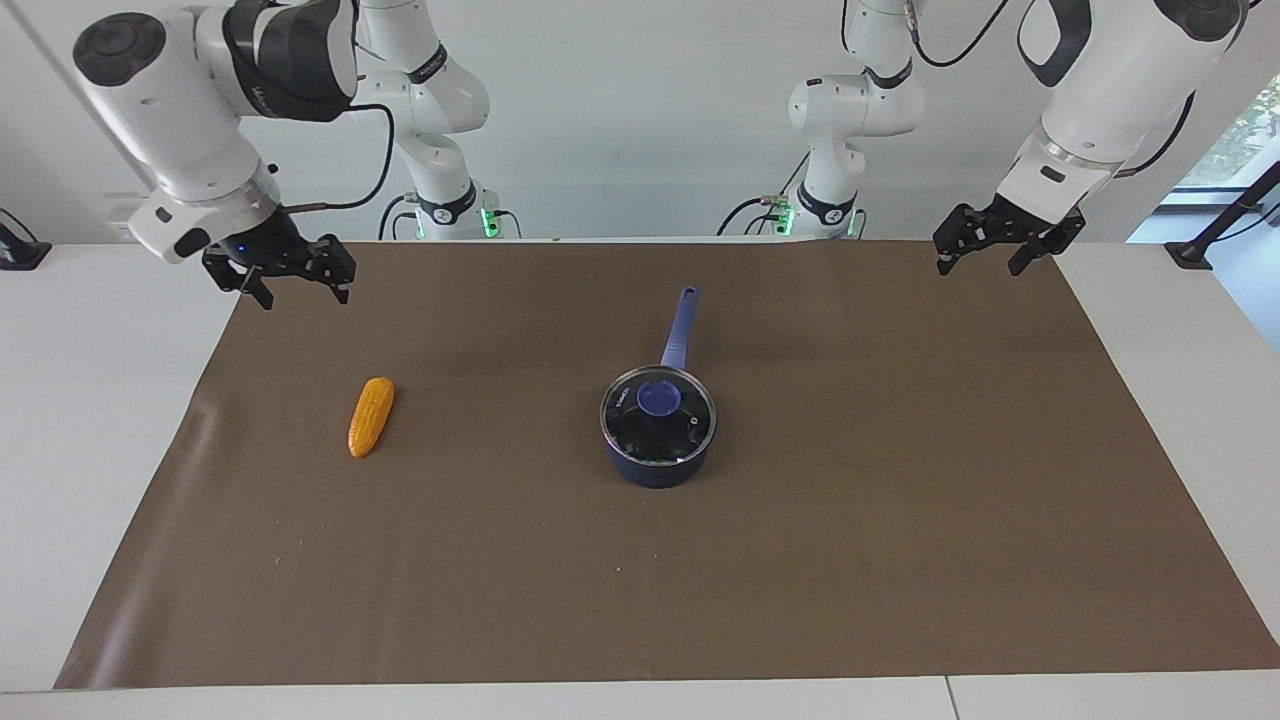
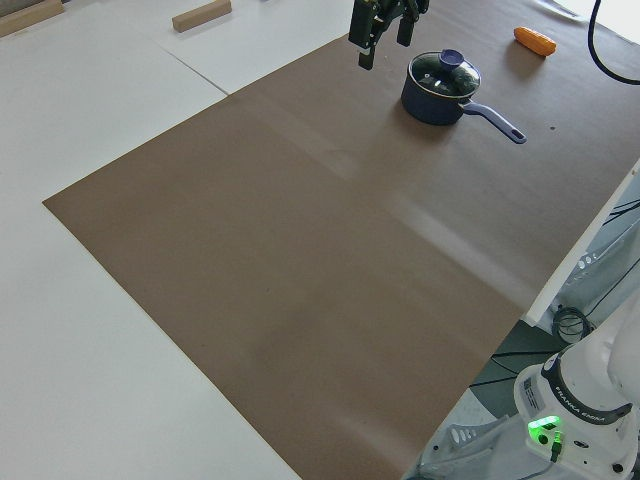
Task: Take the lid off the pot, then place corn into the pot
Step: 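Reach the left gripper to the pot lid while the right gripper reaches the corn, then grasp the lid knob with the left gripper while the right gripper grasps the corn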
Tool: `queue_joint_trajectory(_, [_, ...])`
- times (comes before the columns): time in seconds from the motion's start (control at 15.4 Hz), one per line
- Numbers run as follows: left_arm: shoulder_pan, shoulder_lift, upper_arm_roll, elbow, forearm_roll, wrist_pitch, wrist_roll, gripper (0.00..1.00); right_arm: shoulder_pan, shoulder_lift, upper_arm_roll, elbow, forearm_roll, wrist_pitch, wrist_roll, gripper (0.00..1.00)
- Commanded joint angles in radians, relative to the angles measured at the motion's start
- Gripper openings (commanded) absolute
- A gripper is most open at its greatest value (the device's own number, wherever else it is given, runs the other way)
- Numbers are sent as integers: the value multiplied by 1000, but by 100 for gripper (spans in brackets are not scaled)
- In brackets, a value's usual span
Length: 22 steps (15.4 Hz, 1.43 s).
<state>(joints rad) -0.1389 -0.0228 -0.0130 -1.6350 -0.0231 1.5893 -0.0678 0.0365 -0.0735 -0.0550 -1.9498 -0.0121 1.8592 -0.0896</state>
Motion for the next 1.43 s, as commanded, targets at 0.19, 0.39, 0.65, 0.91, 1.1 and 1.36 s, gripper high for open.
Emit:
queue_joint_trajectory(0.19, [-292, 339, 7, 295, -58, 20, -374, 100, -13, 55, 3, -266, 12, 309, 68, 96])
queue_joint_trajectory(0.39, [-375, 515, 8, 448, -67, 30, -480, 100, -26, 73, 3, -342, 12, 425, 70, 93])
queue_joint_trajectory(0.65, [-464, 596, 7, 477, -69, 110, -561, 100, -44, 119, 3, -347, 12, 465, 71, 91])
queue_joint_trajectory(0.91, [-484, 604, 2, 468, -60, 159, -558, 100, -50, 156, 3, -347, 12, 512, 102, 90])
queue_joint_trajectory(1.1, [-495, 604, 4, 446, -40, 167, -552, 100, -58, 156, 3, -351, 12, 517, 103, 87])
queue_joint_trajectory(1.36, [-505, 604, 2, 390, -12, 247, -550, 100, -58, 153, 3, -365, 12, 520, 105, 73])
